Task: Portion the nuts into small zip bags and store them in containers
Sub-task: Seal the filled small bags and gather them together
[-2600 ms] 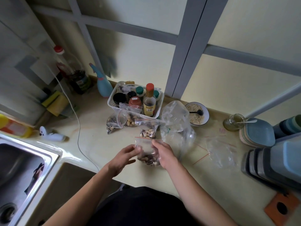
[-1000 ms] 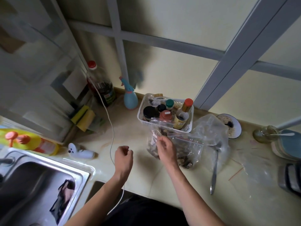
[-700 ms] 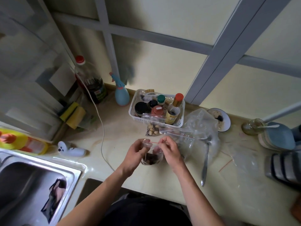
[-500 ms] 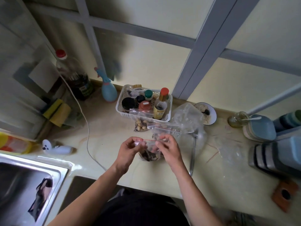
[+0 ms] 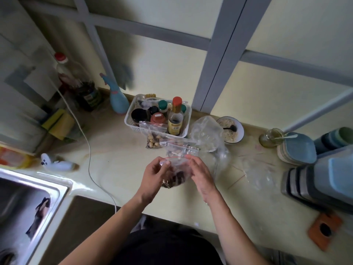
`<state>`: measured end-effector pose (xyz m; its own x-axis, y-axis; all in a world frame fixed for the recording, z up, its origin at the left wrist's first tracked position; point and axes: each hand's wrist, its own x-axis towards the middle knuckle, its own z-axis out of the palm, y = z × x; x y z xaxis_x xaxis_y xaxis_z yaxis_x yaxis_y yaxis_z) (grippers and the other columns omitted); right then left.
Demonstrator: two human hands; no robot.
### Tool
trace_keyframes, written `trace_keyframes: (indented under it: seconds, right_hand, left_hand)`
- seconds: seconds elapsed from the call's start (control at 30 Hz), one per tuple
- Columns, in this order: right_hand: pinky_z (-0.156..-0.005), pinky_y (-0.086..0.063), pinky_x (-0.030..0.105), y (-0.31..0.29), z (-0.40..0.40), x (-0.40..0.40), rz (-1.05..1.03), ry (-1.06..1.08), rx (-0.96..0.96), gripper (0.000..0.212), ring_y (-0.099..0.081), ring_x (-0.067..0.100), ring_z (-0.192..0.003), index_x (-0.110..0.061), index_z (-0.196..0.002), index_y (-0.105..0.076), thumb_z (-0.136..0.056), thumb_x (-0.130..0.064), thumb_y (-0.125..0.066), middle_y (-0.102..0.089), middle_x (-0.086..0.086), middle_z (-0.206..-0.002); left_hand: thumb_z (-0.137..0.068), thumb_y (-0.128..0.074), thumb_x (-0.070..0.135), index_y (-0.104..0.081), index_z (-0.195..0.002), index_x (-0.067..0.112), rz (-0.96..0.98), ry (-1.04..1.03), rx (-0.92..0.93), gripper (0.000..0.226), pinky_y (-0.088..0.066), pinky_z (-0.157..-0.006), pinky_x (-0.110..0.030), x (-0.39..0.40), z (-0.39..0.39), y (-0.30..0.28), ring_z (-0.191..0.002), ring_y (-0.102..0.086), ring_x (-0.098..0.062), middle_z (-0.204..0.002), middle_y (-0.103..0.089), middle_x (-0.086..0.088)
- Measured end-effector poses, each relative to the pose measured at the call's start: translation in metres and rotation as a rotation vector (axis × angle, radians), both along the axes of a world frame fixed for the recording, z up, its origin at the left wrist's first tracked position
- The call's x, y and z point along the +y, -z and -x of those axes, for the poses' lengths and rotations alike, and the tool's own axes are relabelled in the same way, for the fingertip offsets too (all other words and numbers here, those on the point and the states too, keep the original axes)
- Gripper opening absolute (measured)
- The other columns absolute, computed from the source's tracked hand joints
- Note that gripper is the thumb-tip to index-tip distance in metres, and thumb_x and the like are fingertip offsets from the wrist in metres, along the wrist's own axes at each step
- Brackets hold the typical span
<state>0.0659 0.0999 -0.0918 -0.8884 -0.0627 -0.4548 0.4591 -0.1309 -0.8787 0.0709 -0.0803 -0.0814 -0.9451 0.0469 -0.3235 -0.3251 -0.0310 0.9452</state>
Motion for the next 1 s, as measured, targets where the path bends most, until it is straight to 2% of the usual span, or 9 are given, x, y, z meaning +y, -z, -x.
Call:
trace_keyframes:
  seconds: [0.07, 0.17, 0.27, 0.4, 0.5, 0.57, 0.73, 0.87, 1.0]
  right_hand:
    - [-0.111, -0.044, 0.049, 0.007, -0.003, -0.001, 0.002, -0.075, -0.016, 0.059, -0.06, 0.02, -0.127, -0.033, -0.132, -0.062, -0.085, -0.069, -0.063, -0.065, 0.003, -0.134]
    - [-0.11, -0.043, 0.04, 0.005, -0.007, -0.003, -0.003, -0.196, -0.011, 0.046, -0.064, 0.016, -0.12, -0.026, -0.125, -0.067, -0.094, -0.058, -0.054, -0.071, 0.001, -0.124]
    - [-0.1, -0.05, 0.028, 0.007, -0.01, -0.007, -0.045, -0.259, -0.018, 0.059, -0.07, 0.012, -0.108, -0.017, -0.112, -0.075, -0.089, -0.066, -0.053, -0.077, 0.002, -0.109]
    - [-0.085, -0.055, 0.031, 0.017, -0.005, -0.016, -0.377, -0.168, 0.023, 0.049, -0.072, 0.008, -0.083, -0.022, -0.085, -0.079, -0.098, -0.059, -0.051, -0.078, -0.005, -0.082]
    - [-0.071, -0.053, 0.03, 0.015, -0.005, -0.022, -0.591, -0.126, 0.1, 0.053, -0.07, 0.013, -0.074, -0.013, -0.079, -0.075, -0.099, -0.056, -0.052, -0.075, 0.003, -0.075]
    - [-0.066, -0.049, 0.029, 0.012, -0.008, -0.027, -0.644, -0.131, 0.139, 0.05, -0.067, 0.015, -0.069, -0.012, -0.072, -0.069, -0.098, -0.053, -0.056, -0.073, 0.007, -0.072]
    - [-0.064, -0.045, 0.025, 0.006, -0.015, -0.034, -0.599, -0.145, 0.151, 0.05, -0.058, 0.004, -0.059, -0.027, -0.055, -0.057, -0.099, -0.051, -0.055, -0.061, -0.007, -0.055]
    - [-0.062, -0.042, 0.007, 0.002, -0.012, -0.035, -0.509, -0.041, 0.095, 0.044, -0.064, -0.007, -0.064, -0.02, -0.071, -0.072, -0.102, -0.044, -0.052, -0.07, -0.009, -0.064]
    - [-0.063, -0.05, 0.026, 0.001, -0.013, -0.041, -0.403, 0.087, -0.063, 0.054, -0.067, 0.009, -0.056, -0.014, -0.07, -0.07, -0.103, -0.049, -0.046, -0.072, 0.004, -0.061]
  left_hand:
    - [-0.101, -0.059, 0.027, -0.063, -0.088, 0.011, 0.064, -0.044, 0.037, 0.021, -0.053, -0.071, -0.028, 0.008, -0.002, -0.002, -0.077, -0.066, -0.017, -0.084, -0.07, -0.009]
    - [-0.102, -0.056, 0.025, -0.065, -0.095, 0.005, 0.06, -0.115, 0.046, 0.023, -0.05, -0.059, -0.024, 0.018, -0.009, -0.009, -0.068, -0.065, -0.015, -0.079, -0.07, -0.007]
    - [-0.102, -0.056, 0.025, -0.063, -0.099, 0.003, 0.043, -0.199, 0.02, 0.024, -0.048, -0.056, -0.024, 0.024, -0.013, -0.008, -0.065, -0.063, -0.014, -0.079, -0.069, -0.01]
    - [-0.102, -0.049, 0.044, -0.06, -0.098, 0.007, 0.072, -0.36, -0.134, 0.039, -0.047, -0.067, -0.026, 0.029, -0.014, 0.001, -0.074, -0.062, -0.016, -0.089, -0.067, -0.01]
    - [-0.105, -0.032, 0.054, -0.07, -0.079, 0.012, 0.06, -0.209, -0.264, 0.062, -0.049, -0.062, -0.019, 0.031, -0.017, -0.004, -0.071, -0.067, -0.012, -0.078, -0.073, -0.002]
    - [-0.105, -0.04, 0.046, -0.068, -0.074, 0.012, 0.11, -0.228, -0.199, 0.054, -0.048, -0.062, -0.018, 0.033, -0.018, -0.005, -0.069, -0.065, -0.01, -0.073, -0.072, -0.001]
    - [-0.104, -0.048, 0.033, -0.056, -0.077, -0.001, 0.168, -0.43, -0.077, 0.044, -0.046, -0.062, -0.027, 0.033, -0.019, -0.002, -0.061, -0.054, -0.012, -0.067, -0.058, -0.003]
    - [-0.104, -0.047, 0.037, -0.057, -0.079, 0.001, 0.196, -0.422, -0.043, 0.045, -0.047, -0.057, -0.022, 0.035, -0.026, -0.004, -0.059, -0.057, -0.012, -0.066, -0.063, -0.008]
    - [-0.106, -0.038, 0.043, -0.059, -0.081, 0.007, 0.247, -0.449, -0.087, 0.049, -0.05, -0.054, -0.026, 0.039, -0.029, 0.001, -0.056, -0.06, -0.013, -0.065, -0.067, -0.012]
